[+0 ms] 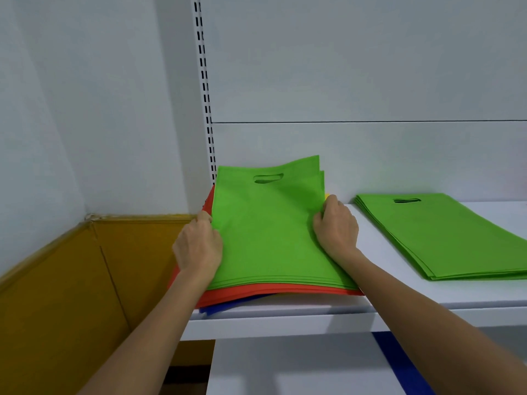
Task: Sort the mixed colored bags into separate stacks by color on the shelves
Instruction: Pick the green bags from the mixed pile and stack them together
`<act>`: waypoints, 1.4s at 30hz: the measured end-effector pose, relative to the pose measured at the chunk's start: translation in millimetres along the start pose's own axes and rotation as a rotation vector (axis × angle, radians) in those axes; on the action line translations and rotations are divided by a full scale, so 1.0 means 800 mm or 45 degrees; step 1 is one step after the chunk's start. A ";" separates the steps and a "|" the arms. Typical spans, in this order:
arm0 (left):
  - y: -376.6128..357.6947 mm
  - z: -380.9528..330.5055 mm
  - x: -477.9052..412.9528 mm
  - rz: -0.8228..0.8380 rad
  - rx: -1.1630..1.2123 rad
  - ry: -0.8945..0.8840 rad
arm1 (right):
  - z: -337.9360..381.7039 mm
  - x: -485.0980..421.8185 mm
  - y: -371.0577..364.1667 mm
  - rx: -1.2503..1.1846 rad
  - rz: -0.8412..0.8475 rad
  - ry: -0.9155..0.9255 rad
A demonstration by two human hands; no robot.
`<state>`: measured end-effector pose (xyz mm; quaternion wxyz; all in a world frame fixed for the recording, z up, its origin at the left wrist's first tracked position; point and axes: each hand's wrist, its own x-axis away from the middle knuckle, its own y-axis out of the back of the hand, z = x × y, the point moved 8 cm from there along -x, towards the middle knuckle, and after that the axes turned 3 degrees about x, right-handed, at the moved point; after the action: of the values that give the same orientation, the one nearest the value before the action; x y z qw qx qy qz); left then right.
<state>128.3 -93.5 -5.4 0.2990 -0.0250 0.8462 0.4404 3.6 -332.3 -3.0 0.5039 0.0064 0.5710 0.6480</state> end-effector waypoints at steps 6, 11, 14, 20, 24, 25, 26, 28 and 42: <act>-0.010 0.002 0.000 0.123 0.051 0.046 | 0.000 0.002 0.001 -0.156 0.015 -0.036; -0.010 -0.005 -0.005 0.209 -0.123 0.002 | 0.005 -0.001 0.006 -0.112 -0.002 0.007; -0.001 -0.010 -0.002 0.180 -0.166 -0.029 | 0.009 0.002 0.009 -0.024 -0.002 0.045; 0.016 -0.014 -0.002 0.125 0.025 -0.089 | 0.010 0.000 0.013 -0.077 0.078 0.068; 0.032 -0.022 -0.015 0.125 0.217 -0.173 | 0.002 -0.018 0.023 -0.162 0.162 0.074; 0.034 -0.026 -0.018 0.139 0.228 -0.201 | -0.002 -0.024 0.027 -0.167 0.184 0.071; 0.035 -0.031 -0.020 0.157 0.232 -0.224 | -0.006 -0.030 0.034 -0.162 0.194 0.073; 0.036 -0.045 -0.022 0.180 0.234 -0.254 | -0.015 -0.040 0.050 -0.152 0.176 0.079; 0.011 -0.221 -0.013 0.098 0.214 -0.520 | -0.129 -0.118 0.160 0.069 0.071 0.202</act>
<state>49.0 -224.7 83.3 0.4480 0.1218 0.8022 0.3754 -93.3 -449.7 110.4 0.4386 -0.0155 0.6261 0.6445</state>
